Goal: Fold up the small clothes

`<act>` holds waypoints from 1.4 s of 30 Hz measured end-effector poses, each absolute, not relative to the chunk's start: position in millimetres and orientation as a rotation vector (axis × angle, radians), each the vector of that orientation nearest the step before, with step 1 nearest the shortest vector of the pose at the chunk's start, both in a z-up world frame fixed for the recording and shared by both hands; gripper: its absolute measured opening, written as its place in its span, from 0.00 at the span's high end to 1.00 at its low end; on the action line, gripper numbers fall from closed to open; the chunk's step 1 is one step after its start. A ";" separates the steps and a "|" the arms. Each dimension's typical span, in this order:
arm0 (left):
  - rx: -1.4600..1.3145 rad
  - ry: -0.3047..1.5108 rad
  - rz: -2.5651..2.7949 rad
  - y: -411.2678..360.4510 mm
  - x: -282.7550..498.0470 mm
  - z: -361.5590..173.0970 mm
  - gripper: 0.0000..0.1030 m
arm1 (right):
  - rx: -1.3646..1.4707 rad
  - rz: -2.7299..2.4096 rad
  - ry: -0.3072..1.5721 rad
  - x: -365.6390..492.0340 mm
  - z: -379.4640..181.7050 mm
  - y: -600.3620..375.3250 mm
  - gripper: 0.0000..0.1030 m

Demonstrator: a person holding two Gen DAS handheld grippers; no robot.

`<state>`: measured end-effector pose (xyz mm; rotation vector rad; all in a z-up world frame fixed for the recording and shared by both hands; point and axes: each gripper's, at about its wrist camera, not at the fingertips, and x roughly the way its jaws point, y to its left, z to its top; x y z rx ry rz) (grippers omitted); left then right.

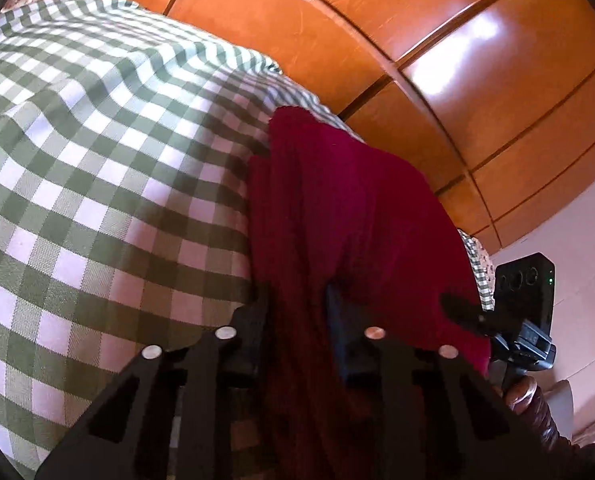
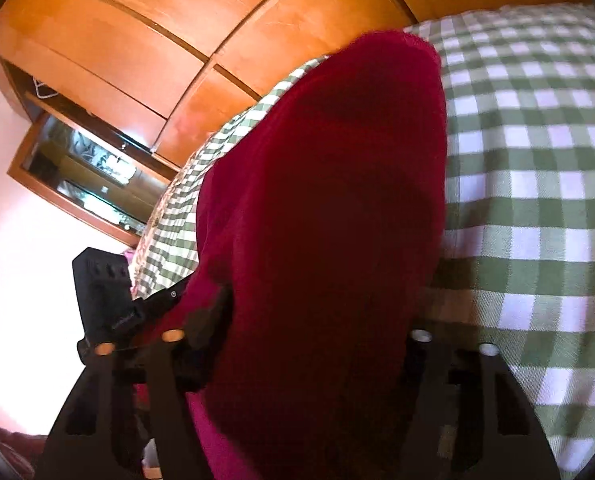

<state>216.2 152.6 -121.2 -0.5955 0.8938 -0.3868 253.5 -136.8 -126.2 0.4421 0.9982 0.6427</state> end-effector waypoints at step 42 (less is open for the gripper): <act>0.156 0.863 -0.566 -238.9 267.9 -72.6 0.78 | 0.316 -0.203 0.627 121.0 -44.0 -422.9 0.50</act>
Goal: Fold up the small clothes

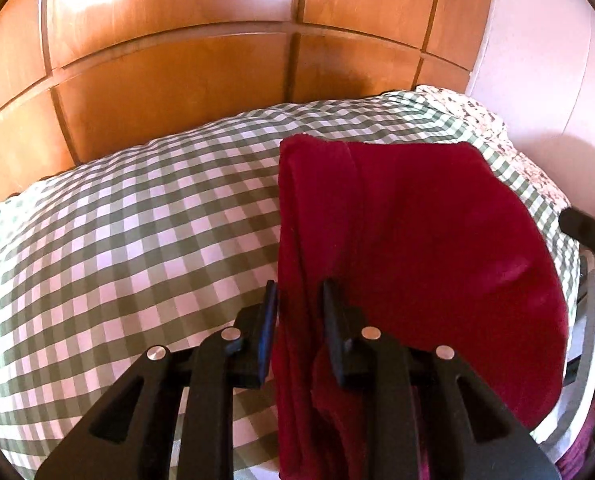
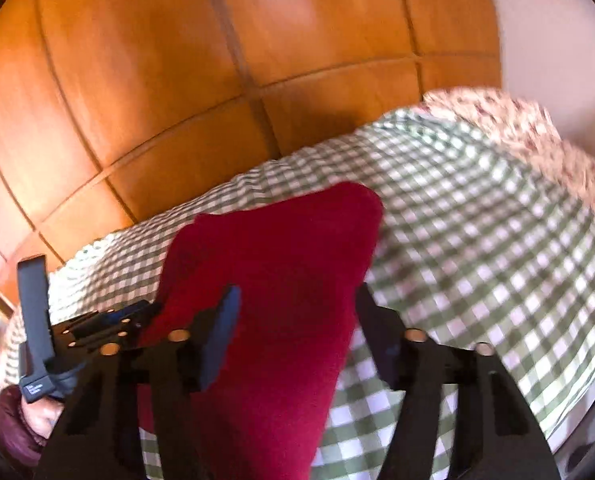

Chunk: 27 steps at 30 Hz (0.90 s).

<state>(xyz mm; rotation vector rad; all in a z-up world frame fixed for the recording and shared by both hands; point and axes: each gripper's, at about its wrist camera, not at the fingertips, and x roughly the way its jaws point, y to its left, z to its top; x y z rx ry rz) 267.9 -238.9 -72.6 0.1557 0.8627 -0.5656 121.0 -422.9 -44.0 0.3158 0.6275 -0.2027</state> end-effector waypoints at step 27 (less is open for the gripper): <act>0.083 0.786 -0.428 -195.8 230.9 -50.7 0.50 | 0.215 -0.381 0.704 110.4 -77.2 -376.3 0.23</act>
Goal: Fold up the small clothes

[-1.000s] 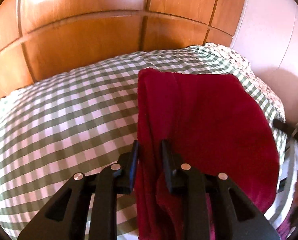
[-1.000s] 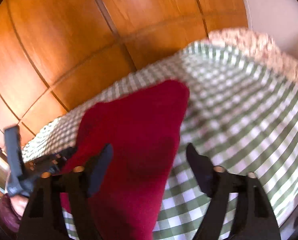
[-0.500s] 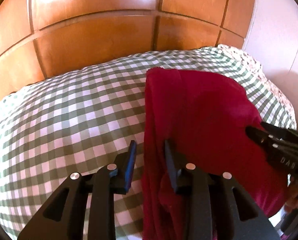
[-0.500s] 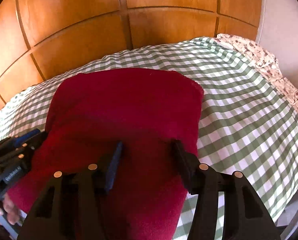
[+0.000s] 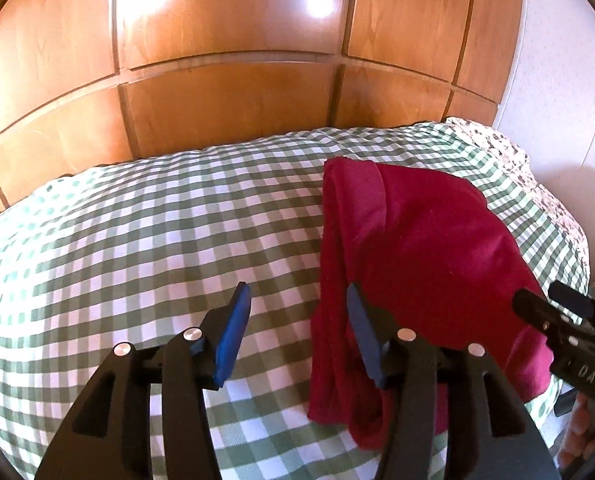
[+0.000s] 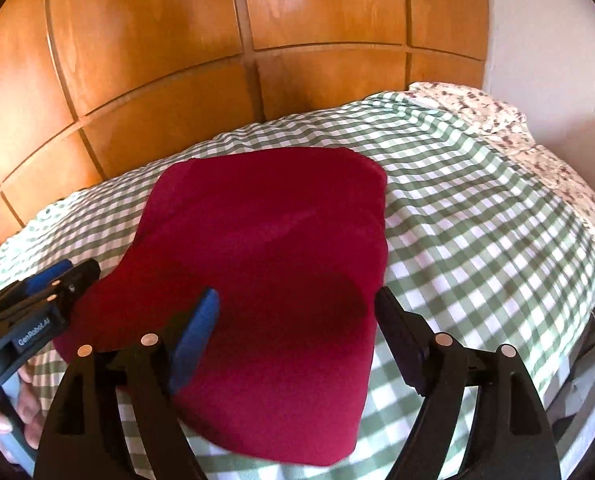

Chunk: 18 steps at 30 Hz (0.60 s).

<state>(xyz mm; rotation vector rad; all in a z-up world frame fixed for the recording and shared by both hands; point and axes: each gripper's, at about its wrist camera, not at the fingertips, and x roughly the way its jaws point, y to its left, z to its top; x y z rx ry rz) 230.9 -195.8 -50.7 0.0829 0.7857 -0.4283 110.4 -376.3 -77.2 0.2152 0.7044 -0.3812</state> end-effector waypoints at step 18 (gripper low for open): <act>0.009 0.761 -0.361 -152.1 193.8 -39.6 0.28 | 0.208 -0.525 0.670 70.7 -67.9 -344.4 0.11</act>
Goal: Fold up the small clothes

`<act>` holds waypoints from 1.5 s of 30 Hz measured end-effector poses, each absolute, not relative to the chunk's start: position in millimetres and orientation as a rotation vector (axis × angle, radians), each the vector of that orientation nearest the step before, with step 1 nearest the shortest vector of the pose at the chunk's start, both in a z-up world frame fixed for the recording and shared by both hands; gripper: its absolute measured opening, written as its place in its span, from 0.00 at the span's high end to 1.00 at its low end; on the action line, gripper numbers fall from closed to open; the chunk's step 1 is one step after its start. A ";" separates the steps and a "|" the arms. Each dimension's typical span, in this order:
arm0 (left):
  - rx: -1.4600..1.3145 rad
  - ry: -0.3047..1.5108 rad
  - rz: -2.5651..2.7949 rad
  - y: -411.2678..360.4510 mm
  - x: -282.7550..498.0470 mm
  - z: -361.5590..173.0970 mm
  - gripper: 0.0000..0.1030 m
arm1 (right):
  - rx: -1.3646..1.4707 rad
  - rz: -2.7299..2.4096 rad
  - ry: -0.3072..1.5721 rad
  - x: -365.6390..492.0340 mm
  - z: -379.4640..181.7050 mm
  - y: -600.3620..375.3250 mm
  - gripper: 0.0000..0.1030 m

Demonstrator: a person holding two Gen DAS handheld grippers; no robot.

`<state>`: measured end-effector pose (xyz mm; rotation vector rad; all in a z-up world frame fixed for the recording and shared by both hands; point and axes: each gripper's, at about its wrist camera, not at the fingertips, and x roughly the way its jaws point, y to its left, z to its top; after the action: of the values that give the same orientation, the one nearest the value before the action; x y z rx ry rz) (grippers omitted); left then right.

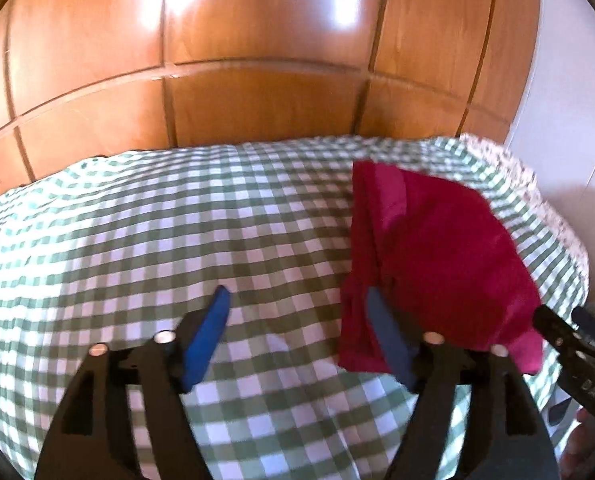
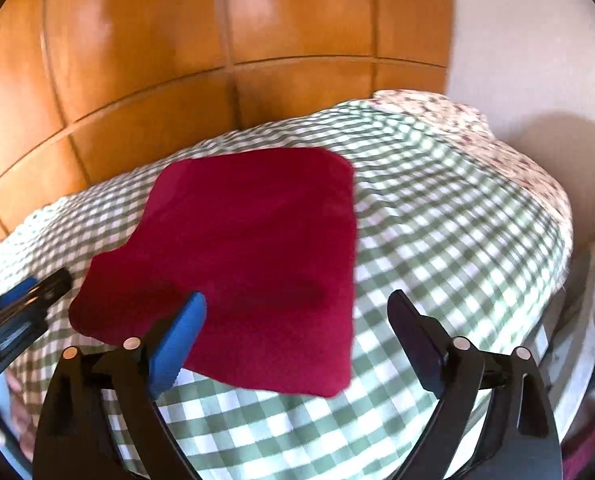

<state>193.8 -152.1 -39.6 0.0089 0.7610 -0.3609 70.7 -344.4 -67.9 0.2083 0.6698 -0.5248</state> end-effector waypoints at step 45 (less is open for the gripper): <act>0.038 0.642 -0.287 -138.2 117.9 -11.7 0.03 | 0.184 -0.630 0.540 21.3 -60.1 -301.1 0.04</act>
<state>117.9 -138.2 -11.7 0.0377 0.6425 -0.2868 21.3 -301.1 -60.1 0.1837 0.5400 -0.6304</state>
